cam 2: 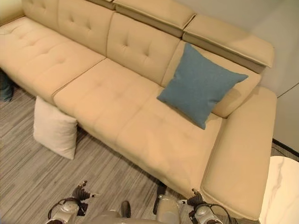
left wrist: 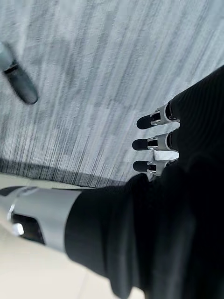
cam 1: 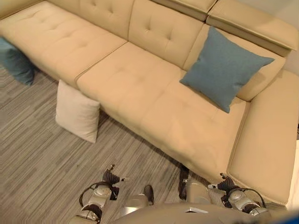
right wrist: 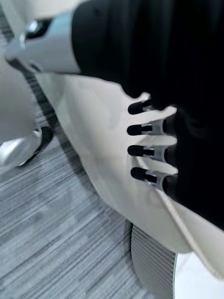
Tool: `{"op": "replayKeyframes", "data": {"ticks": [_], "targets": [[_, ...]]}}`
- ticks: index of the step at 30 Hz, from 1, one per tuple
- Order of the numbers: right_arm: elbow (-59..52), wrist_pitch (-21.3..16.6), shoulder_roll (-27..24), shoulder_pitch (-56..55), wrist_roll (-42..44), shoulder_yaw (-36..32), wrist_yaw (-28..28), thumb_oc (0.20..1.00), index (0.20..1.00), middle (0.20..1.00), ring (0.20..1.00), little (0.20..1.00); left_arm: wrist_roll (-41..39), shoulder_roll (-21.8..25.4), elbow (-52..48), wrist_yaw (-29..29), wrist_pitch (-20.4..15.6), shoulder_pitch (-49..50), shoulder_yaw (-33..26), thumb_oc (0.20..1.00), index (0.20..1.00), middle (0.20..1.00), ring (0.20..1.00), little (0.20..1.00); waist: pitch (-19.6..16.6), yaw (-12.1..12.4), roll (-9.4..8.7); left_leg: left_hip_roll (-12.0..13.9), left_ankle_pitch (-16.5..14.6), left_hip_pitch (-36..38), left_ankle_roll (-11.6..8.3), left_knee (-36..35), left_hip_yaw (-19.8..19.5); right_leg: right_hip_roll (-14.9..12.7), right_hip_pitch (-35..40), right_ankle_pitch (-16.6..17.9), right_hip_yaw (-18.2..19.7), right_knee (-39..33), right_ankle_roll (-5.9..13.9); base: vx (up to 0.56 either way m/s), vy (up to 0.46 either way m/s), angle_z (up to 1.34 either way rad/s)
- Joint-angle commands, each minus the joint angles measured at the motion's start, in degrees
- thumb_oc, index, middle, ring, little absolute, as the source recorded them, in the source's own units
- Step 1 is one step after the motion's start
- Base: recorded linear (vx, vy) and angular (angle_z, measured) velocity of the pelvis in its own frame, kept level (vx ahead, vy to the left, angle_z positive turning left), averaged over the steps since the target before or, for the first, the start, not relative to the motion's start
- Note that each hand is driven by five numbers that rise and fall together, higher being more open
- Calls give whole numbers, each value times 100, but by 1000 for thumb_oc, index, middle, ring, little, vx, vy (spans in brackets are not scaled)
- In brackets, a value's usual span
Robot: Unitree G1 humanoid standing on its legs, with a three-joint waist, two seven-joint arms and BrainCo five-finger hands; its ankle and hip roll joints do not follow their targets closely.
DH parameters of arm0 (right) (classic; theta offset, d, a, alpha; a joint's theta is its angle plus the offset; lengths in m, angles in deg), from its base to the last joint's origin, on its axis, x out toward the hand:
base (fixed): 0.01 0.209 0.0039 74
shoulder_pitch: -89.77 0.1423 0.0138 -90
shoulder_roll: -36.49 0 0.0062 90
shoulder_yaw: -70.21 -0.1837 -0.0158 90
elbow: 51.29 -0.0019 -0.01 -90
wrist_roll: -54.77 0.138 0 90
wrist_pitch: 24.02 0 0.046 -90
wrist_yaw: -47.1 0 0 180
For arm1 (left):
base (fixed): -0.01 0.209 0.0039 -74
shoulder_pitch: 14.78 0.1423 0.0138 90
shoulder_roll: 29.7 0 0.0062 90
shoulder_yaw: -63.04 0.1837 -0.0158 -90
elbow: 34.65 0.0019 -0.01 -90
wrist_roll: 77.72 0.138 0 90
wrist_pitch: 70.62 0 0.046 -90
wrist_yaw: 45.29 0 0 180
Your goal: Pick up all the scattered cushions and arrange them neatly on the sofa.
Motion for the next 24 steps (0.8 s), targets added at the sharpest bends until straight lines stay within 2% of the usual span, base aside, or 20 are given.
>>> {"op": "replayKeyframes", "data": {"ticks": [1, 5, 8, 9, 10, 12, 13, 15, 17, 19, 20, 24], "targets": [[-98, 53, -180, -78, 71, 144, 73, 1000, 1000, 1000, 1000, 1000, 144, 58, -87, -115, -76, 64, -54, 1000, 1000, 1000, 1000, 1000, -158, -8, -171, 122, -263, -274, -442, 37, -688, 203, 834, 173, -187, -1388, -365, 28, -186, 105], [-138, 40, -170, -62, 3, 240, 73, 1000, 1000, 1000, 1000, 1000, 48, 14, 69, -140, -79, 148, -132, 1000, 1000, 1000, 1000, 1000, -188, 26, -249, 133, -137, -407, -576, 57, -922, 331, 1075, 205, -152, -2015, -453, -13, -193, 75], [-197, -3, -290, -30, 185, 97, 126, 1000, 1000, 1000, 1000, 1000, 8, -49, 201, -139, -54, 126, -126, 1000, 1000, 1000, 1000, 1000, -32, -8, -274, 87, -70, -837, -682, 436, -1013, 298, 1145, 279, -394, -2323, -483, -131, -110, 133], [-202, 12, -349, -70, 283, -36, 134, 1000, 1000, 1000, 1000, 1000, -49, -116, 274, -164, -20, 147, -174, 1000, 1000, 1000, 1000, 1000, -24, -90, -264, 261, -58, -916, -674, 505, -421, 203, 1206, 285, -745, -2432, -479, -106, -35, 173], [-203, 12, -350, -71, 283, -35, 134, 1000, 1000, 1000, 1000, 1000, -48, -118, 273, -165, -20, 148, -174, 1000, 1000, 1000, 1000, 1000, -25, -92, -262, 262, -65, -920, -675, 514, -423, 204, 1208, 284, -747, -2432, -480, -73, -15, 166], [-83, 77, -360, -183, 341, -144, 148, 1000, 1000, 1000, 1000, 1000, 19, -126, 376, -164, 32, 229, -232, 1000, 1000, 1000, 1000, 1000, -110, -198, -242, 605, 6, -824, -668, 424, 667, 110, 1313, 278, -1312, -2470, -487, 118, 9, 158], [-10, 110, -330, -241, 306, -144, 128, 1000, 1000, 1000, 1000, 1000, 69, -114, 398, -135, 51, 279, -246, 1000, 1000, 1000, 1000, 1000, -187, -238, -246, 657, -113, -622, -709, 305, 871, 94, 1438, 182, -1469, -2467, -448, 200, 22, 160], [64, 116, -300, -249, 232, -91, 135, 1000, 1000, 1000, 1000, 1000, 160, -103, 416, -92, 73, 343, -252, 1000, 1000, 1000, 1000, 1000, -236, -228, -286, 647, -40, -534, -661, 263, 956, 87, 1490, 209, -1612, -2453, -471, 153, 47, 100], [59, 158, -225, -190, 177, 0, 137, 1000, 1000, 1000, 1000, 1000, 176, -79, 445, -91, 102, 412, -335, 1000, 1000, 1000, 1000, 1000, -271, -163, -376, 595, -109, -425, -618, 222, 924, 78, 1552, 202, -1615, -2414, -451, 146, 87, 4], [59, 158, -224, -190, 177, 0, 137, 1000, 1000, 1000, 1000, 1000, 176, -79, 445, -91, 102, 412, -335, 1000, 1000, 1000, 1000, 1000, -268, -163, -377, 594, -109, -422, -618, 221, 925, 77, 1555, 202, -1614, -2414, -450, 85, 88, 4], [-29, 163, -157, -97, 54, 163, 120, 1000, 1000, 1000, 1000, 1000, 146, -30, 448, -85, 120, 444, -426, 1000, 1000, 1000, 1000, 1000, -296, -32, -457, 502, -160, -383, -563, 161, 814, 42, 1576, 175, -1596, -2288, -411, 131, 187, 1], [-180, 170, -44, -19, -55, 313, 88, 1000, 1000, 1000, 1000, 1000, 109, 129, 364, -92, 124, 435, -509, 1000, 1000, 1000, 1000, 1000, -249, 123, -489, 350, -213, -249, -430, 10, 654, -137, 1354, 66, -1610, -1318, -319, 122, 220, 4]]}}
